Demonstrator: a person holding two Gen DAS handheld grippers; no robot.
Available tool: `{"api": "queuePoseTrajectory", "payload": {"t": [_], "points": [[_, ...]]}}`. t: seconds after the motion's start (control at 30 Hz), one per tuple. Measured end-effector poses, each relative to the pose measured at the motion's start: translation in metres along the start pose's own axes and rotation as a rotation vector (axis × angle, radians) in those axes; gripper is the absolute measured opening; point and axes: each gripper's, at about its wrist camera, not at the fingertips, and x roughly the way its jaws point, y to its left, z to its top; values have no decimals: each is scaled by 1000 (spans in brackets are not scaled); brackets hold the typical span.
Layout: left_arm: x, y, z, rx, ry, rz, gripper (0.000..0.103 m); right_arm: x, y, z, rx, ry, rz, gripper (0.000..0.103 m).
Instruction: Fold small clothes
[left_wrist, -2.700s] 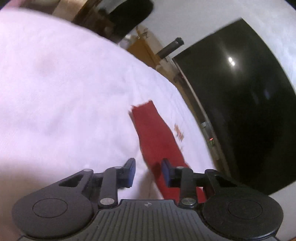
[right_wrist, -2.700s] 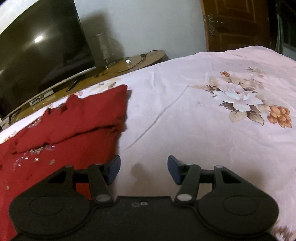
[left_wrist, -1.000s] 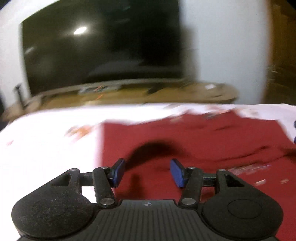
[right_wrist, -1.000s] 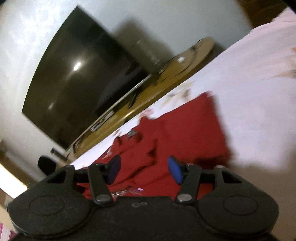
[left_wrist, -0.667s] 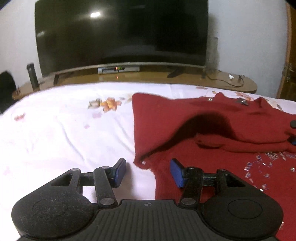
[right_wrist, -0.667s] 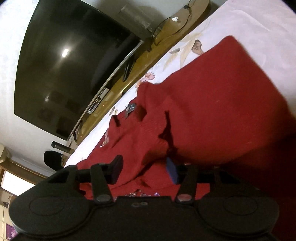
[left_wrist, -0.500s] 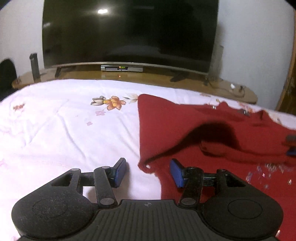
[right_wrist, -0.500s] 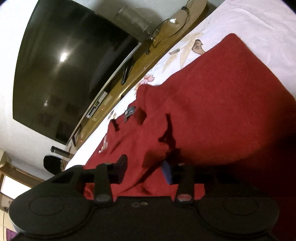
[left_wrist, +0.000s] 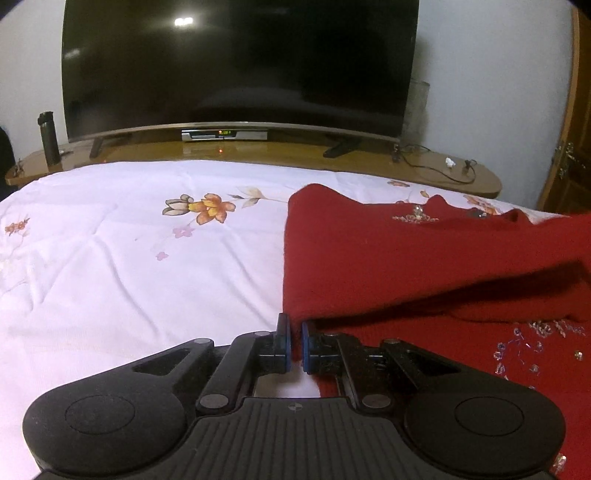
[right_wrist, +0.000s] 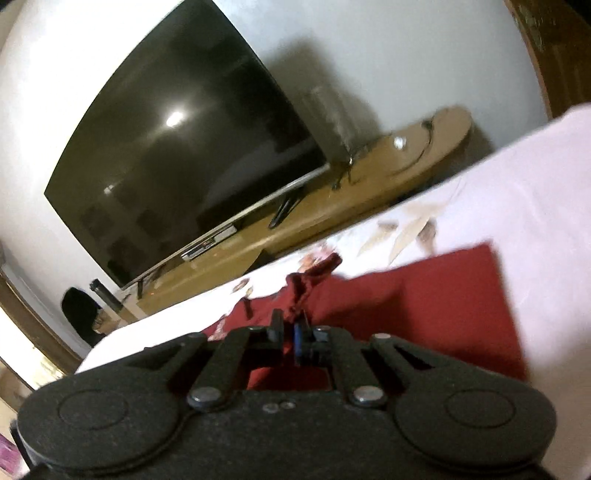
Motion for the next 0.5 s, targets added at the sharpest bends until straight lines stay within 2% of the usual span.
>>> {"api": "queuePoseTrajectory", "payload": {"t": [0.07, 0.17, 0.37, 0.43, 0.5], "points": [[0, -4, 2, 31, 5, 10, 5, -3, -10, -4, -9, 27, -47, 5], [-2, -9, 4, 64, 12, 16, 5, 6, -30, -18, 44, 103, -104, 5], [1, -11, 7, 98, 28, 16, 5, -1, -31, -26, 41, 88, -101, 5], [1, -15, 8, 123, 32, 28, 5, 2, -31, -27, 18, 99, -145, 5], [1, -18, 9, 152, 34, 35, 7, 13, -35, -36, 17, 150, -203, 5]]}}
